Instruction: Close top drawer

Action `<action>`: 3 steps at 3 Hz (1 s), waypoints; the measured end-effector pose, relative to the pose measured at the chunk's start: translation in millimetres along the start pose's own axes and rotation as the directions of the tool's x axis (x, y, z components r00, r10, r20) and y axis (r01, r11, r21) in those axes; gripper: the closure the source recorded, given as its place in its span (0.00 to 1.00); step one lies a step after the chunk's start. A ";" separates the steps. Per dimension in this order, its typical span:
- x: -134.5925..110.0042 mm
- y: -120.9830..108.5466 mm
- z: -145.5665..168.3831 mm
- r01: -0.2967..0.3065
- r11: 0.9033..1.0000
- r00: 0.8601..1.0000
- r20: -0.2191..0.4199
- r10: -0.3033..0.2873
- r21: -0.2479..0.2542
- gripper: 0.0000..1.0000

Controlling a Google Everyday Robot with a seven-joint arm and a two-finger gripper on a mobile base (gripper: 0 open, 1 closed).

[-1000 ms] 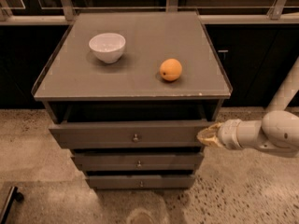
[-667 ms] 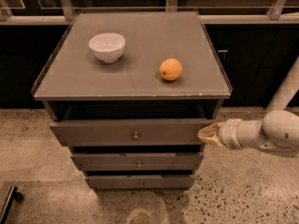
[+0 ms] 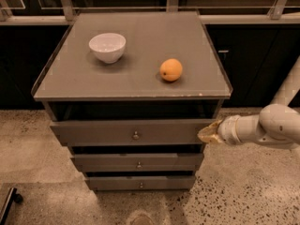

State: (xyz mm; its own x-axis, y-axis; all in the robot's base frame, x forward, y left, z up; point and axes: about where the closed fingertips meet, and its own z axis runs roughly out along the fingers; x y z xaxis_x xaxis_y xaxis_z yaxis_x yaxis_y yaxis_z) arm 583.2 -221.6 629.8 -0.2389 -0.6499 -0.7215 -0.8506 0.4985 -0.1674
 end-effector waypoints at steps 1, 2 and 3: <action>0.4 5.6 -1.9 0.000 1.000 1.000 0.000 0.000 0.000 1.00; -9.1 14.1 -23.3 -0.022 0.997 0.999 -0.045 0.025 0.079 1.00; -35.5 24.3 -44.5 0.011 0.977 0.991 -0.130 0.017 0.211 1.00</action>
Offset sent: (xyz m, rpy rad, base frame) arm -0.1309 -0.0112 0.0164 -0.2432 0.0354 -0.5011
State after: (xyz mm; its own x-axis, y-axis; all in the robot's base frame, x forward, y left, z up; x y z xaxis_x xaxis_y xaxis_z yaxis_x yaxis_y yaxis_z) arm 550.2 -212.0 681.3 -0.3120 -0.7103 -0.6310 -0.7350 0.6013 -0.3135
